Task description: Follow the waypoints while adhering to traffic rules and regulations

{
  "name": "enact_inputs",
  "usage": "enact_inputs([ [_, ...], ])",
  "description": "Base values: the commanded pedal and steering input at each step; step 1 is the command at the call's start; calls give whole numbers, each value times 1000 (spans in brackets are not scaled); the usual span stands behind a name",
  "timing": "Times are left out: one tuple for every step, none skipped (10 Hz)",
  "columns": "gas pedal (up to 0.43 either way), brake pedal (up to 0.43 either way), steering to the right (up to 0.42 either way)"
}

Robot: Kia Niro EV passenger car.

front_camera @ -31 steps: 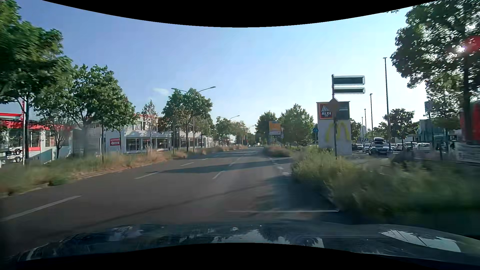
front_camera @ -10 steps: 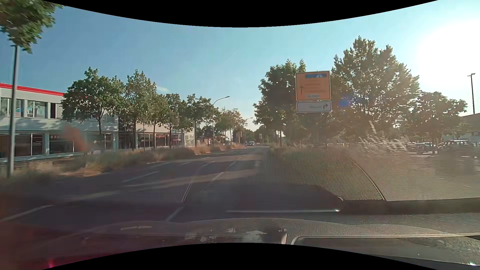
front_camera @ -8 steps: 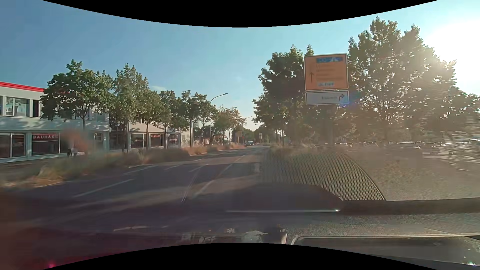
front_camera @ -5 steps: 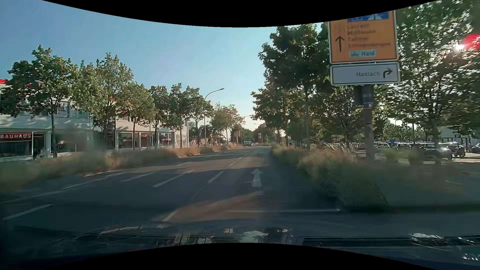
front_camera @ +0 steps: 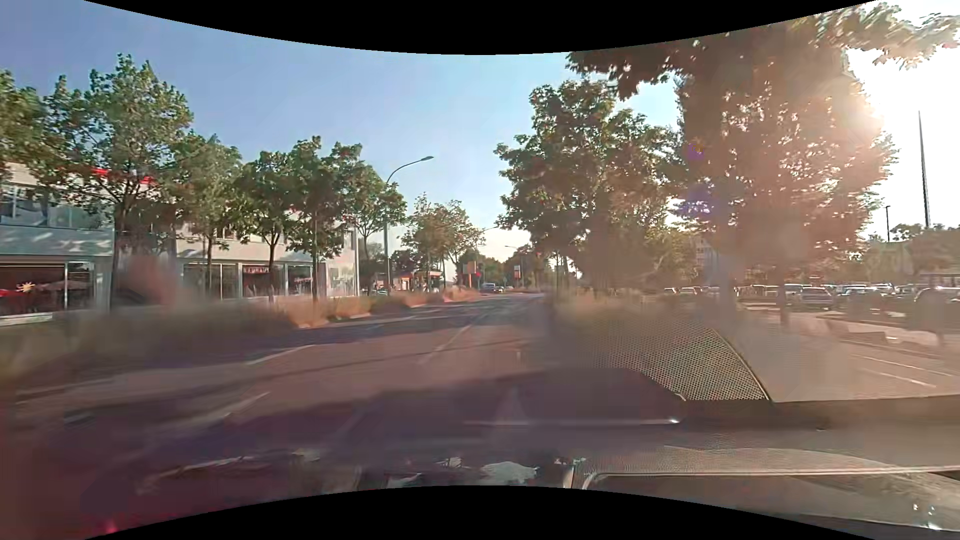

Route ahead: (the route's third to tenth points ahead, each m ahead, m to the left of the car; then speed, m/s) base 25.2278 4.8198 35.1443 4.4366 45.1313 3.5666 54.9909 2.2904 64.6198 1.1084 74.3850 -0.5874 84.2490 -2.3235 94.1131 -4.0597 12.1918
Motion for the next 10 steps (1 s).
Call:
enact_inputs([
  [0, 0, 3],
  [0, 0, 3],
  [0, 0, 3],
  [0, 0, 3],
  [0, 79, 3],
  [0, 85, 3],
  [0, 104, 3],
  [0, 128, 3],
  [0, 134, 3],
  [0, 140, 5],
])
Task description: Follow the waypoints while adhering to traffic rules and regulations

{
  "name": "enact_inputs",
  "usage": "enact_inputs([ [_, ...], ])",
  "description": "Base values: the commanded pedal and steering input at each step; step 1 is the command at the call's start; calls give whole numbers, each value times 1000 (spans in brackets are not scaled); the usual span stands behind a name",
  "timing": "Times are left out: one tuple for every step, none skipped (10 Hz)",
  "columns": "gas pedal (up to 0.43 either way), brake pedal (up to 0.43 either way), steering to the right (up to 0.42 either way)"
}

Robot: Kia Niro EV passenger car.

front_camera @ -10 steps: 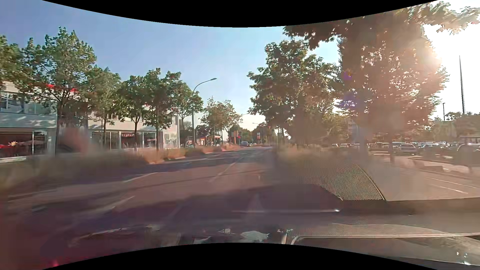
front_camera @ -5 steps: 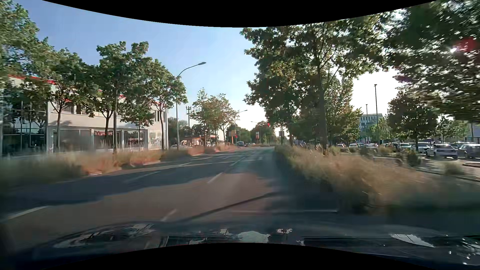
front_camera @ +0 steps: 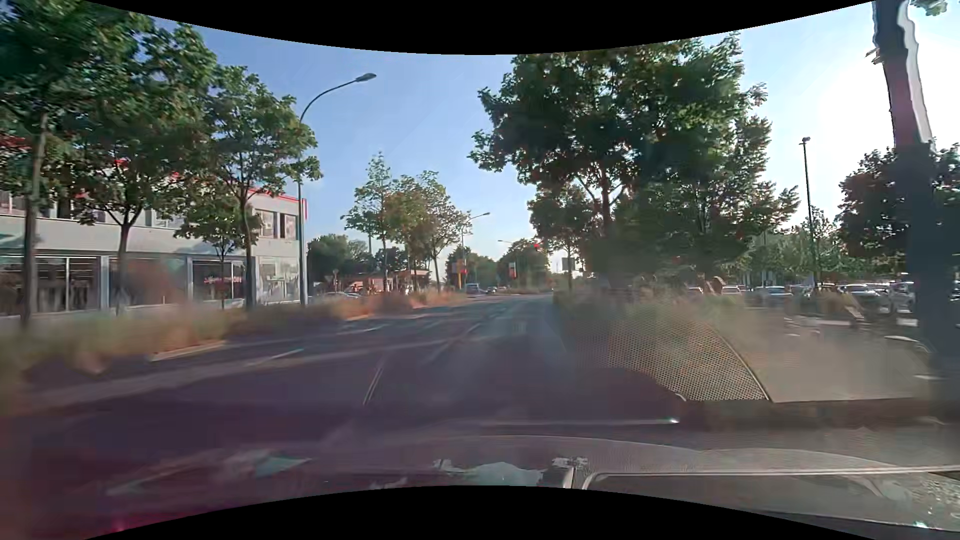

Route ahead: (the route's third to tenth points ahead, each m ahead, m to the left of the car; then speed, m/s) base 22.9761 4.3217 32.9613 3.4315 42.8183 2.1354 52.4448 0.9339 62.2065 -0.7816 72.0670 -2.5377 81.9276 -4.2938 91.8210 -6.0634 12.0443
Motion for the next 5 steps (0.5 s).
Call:
enact_inputs([
  [0, 140, 7],
  [0, 152, 7],
  [0, 152, 7],
  [0, 165, 7],
  [0, 171, 7],
])
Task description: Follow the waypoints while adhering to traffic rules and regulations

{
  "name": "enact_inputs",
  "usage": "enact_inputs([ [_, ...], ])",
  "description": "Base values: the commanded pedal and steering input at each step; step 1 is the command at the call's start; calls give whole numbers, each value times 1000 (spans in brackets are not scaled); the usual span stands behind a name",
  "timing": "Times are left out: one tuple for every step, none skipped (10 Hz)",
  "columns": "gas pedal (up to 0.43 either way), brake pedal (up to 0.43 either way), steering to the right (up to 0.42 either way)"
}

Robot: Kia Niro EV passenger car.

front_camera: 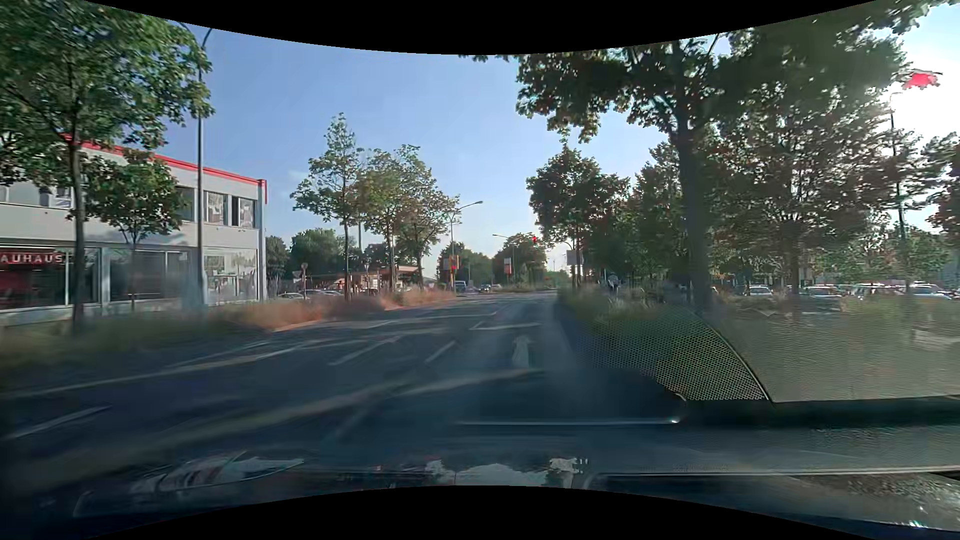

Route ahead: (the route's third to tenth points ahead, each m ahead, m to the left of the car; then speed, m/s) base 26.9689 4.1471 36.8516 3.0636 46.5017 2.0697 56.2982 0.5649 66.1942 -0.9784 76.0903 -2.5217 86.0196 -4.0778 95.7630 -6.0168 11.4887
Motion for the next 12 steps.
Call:
enact_inputs([
  [0, 165, 7],
  [0, 165, 7],
  [0, 165, 8],
  [0, 165, 9],
  [0, 171, 10],
  [0, 171, 10],
  [0, 177, 10],
  [0, 177, 11],
  [0, 183, 11],
  [0, 183, 12],
  [0, 183, 14],
  [0, 183, 15],
])
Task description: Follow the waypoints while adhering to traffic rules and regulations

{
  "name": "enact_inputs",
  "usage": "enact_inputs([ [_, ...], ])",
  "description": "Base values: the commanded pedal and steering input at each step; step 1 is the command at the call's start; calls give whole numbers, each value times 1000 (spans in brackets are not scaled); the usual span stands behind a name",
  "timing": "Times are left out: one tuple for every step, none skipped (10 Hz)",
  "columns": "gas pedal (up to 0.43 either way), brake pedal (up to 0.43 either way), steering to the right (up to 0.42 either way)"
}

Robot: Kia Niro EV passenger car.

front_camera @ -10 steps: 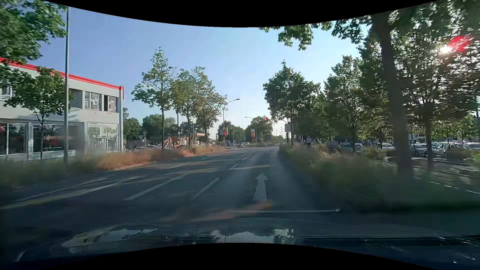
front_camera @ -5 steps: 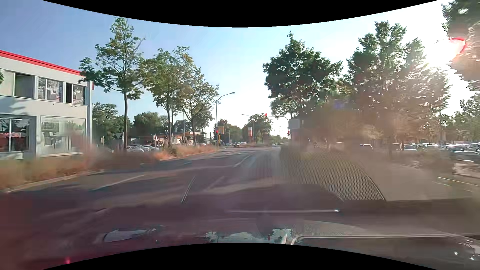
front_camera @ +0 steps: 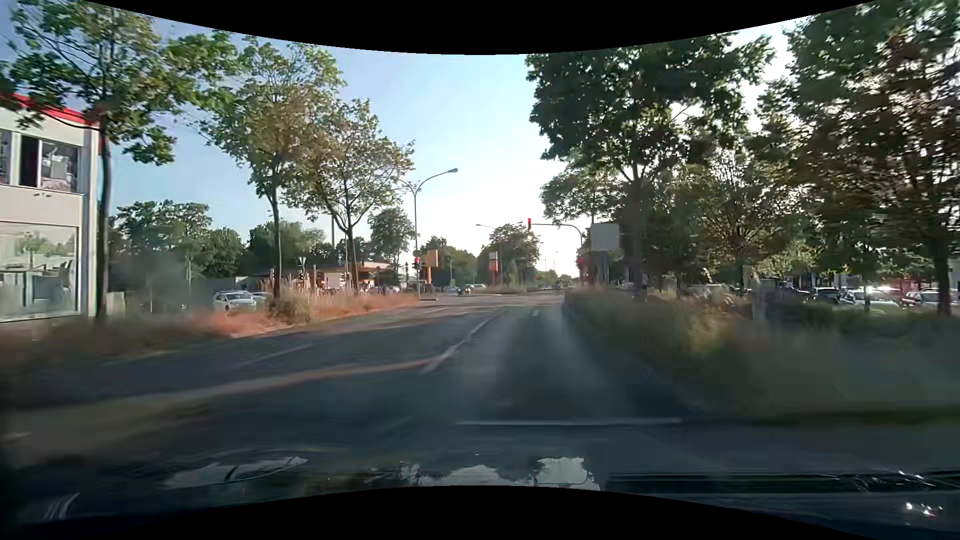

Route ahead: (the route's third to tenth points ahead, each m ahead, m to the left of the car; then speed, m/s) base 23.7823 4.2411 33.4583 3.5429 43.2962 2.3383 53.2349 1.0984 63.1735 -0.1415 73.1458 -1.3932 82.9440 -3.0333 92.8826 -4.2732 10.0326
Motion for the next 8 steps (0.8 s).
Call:
enact_inputs([
  [0, 183, 17],
  [0, 189, 18],
  [0, 201, 19],
  [0, 213, 19],
  [0, 213, 19],
  [0, 220, 19],
  [0, 220, 19],
  [0, 232, 19],
])
